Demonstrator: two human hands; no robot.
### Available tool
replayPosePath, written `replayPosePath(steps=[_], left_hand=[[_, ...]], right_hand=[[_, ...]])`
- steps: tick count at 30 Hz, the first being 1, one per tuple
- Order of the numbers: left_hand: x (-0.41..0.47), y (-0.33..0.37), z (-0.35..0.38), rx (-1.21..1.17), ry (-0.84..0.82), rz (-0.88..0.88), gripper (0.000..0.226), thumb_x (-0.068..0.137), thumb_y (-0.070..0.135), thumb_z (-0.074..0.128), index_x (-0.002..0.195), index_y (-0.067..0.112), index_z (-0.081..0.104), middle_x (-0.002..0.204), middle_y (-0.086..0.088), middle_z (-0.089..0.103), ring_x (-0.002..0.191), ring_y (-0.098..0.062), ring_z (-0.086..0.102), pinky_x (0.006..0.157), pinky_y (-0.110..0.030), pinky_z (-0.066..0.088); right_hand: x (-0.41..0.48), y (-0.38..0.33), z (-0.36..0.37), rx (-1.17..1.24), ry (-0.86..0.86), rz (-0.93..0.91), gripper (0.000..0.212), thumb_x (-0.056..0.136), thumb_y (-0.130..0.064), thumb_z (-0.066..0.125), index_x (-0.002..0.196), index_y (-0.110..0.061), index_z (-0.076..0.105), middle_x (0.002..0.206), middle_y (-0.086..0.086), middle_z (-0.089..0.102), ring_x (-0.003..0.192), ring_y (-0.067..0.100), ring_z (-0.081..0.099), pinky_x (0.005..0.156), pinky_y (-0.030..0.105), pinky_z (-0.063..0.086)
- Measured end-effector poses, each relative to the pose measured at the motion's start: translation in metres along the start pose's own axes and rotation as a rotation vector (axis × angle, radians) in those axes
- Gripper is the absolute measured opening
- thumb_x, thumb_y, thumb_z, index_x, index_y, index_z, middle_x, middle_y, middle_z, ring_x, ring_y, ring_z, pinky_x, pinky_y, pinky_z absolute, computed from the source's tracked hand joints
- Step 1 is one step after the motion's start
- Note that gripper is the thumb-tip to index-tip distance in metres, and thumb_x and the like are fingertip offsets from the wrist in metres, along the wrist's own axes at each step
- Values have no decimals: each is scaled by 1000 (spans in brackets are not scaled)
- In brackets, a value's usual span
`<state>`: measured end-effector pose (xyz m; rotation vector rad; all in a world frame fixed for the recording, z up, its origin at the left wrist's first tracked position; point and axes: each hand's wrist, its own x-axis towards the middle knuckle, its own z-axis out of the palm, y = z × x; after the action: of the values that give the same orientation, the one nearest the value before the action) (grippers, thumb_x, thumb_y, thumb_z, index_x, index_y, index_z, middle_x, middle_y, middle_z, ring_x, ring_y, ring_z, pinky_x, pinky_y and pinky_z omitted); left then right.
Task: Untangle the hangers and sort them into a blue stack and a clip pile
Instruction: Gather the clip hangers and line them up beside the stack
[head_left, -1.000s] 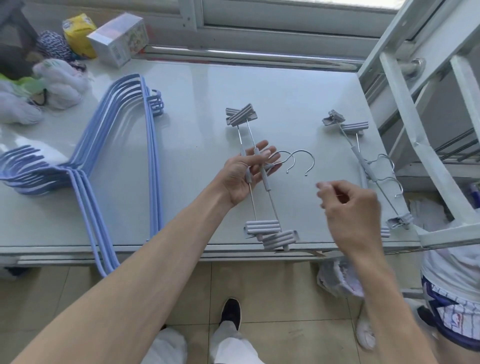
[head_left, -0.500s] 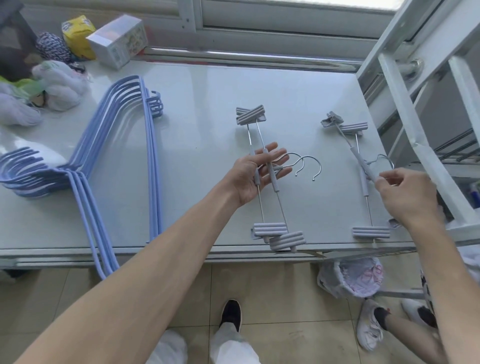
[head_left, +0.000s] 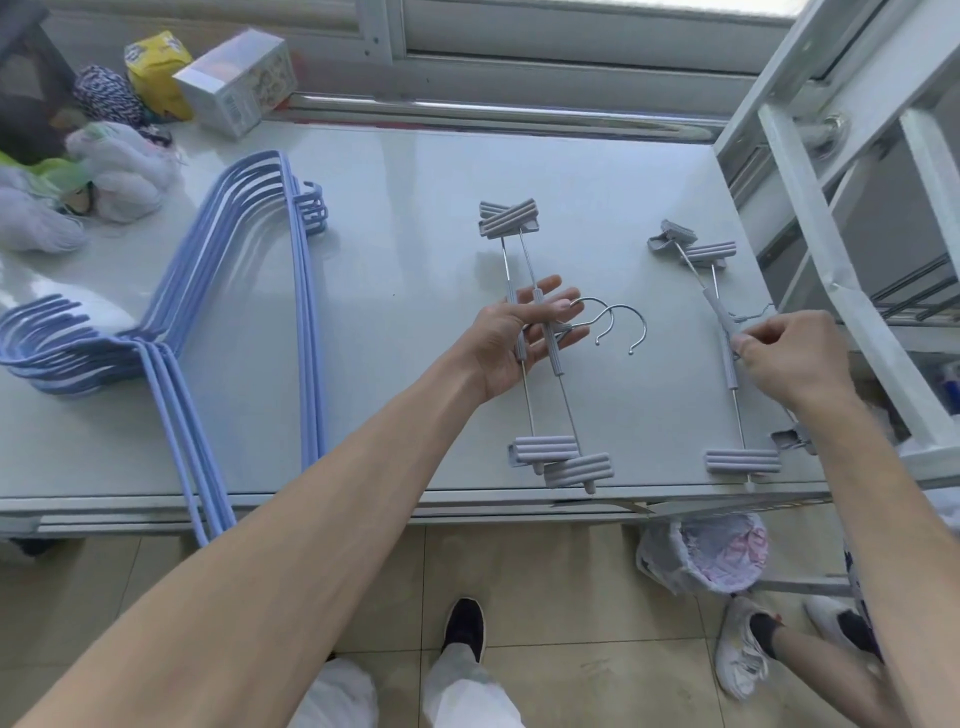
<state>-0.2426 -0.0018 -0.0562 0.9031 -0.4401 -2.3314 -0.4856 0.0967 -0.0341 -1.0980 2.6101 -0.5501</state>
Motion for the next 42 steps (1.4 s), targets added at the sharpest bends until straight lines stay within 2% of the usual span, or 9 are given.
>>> replayPosePath(steps=[5, 11, 16, 21, 25, 32, 36, 39, 42], left_hand=[[3, 3, 0, 7, 11, 9, 42, 89, -12, 55, 128, 1, 51, 117, -15, 65, 100, -25, 67, 81, -40, 59], [5, 11, -4, 13, 16, 21, 38, 89, -12, 55, 125, 2, 53, 113, -14, 66, 101, -26, 67, 80, -40, 60], [3, 14, -8, 38, 19, 37, 38, 87, -13, 57, 122, 3, 54, 113, -14, 67, 99, -26, 67, 81, -39, 60], [0, 10, -8, 113, 22, 48, 42, 85, -13, 59, 124, 2, 54, 114, -23, 65, 96, -33, 67, 76, -30, 61], [-1, 2, -1, 95, 40, 70, 34, 87, -9, 60, 119, 2, 55, 105, -20, 68, 83, -24, 73, 77, -32, 61], [-4, -1, 19, 134, 23, 53, 18, 90, 8, 65, 106, 2, 59, 97, -14, 69, 82, -21, 72, 80, -29, 60], [-9, -9, 31, 202, 22, 60, 23, 88, 2, 65, 111, -1, 59, 96, -13, 69, 83, -18, 72, 74, -25, 60], [-14, -13, 38, 229, 29, 45, 15, 88, -4, 63, 102, 1, 61, 88, -11, 71, 82, -15, 72, 71, -25, 60], [-16, -12, 43, 246, 32, 35, 8, 89, -5, 61, 94, 1, 62, 82, -10, 72, 77, -13, 73, 67, -23, 60]], right_hand=[[-7, -17, 7, 142, 64, 24, 15, 84, -12, 66, 88, -1, 75, 89, 16, 73, 82, 21, 64, 81, 30, 50], [-10, -50, 15, 206, 114, 8, 15, 83, -16, 67, 83, -4, 76, 82, 12, 72, 84, 24, 68, 81, 30, 52], [-16, -69, 22, 258, 95, 20, 14, 81, -16, 66, 70, -10, 72, 76, 11, 72, 78, 23, 68, 81, 37, 56], [-36, -86, 22, 295, 80, 19, 14, 82, -19, 67, 82, -8, 76, 89, 8, 75, 91, 21, 69, 85, 27, 51], [-55, -95, 21, 334, 64, 17, 12, 81, -20, 69, 77, -11, 76, 87, 7, 75, 88, 21, 70, 82, 27, 53], [-91, -91, 18, 309, -22, -4, 8, 81, -21, 72, 76, -15, 74, 79, 5, 74, 76, 21, 69, 67, 23, 50], [-106, -81, 14, 337, -48, -19, 8, 81, -21, 72, 75, -16, 74, 76, 3, 73, 76, 21, 69, 70, 30, 56], [-113, -76, 7, 351, -68, -75, 15, 82, -24, 72, 74, -12, 73, 74, 4, 72, 72, 20, 68, 71, 33, 56], [-112, -68, -6, 379, -58, -110, 39, 87, -36, 65, 63, -5, 66, 57, 4, 65, 58, 21, 60, 60, 33, 50]])
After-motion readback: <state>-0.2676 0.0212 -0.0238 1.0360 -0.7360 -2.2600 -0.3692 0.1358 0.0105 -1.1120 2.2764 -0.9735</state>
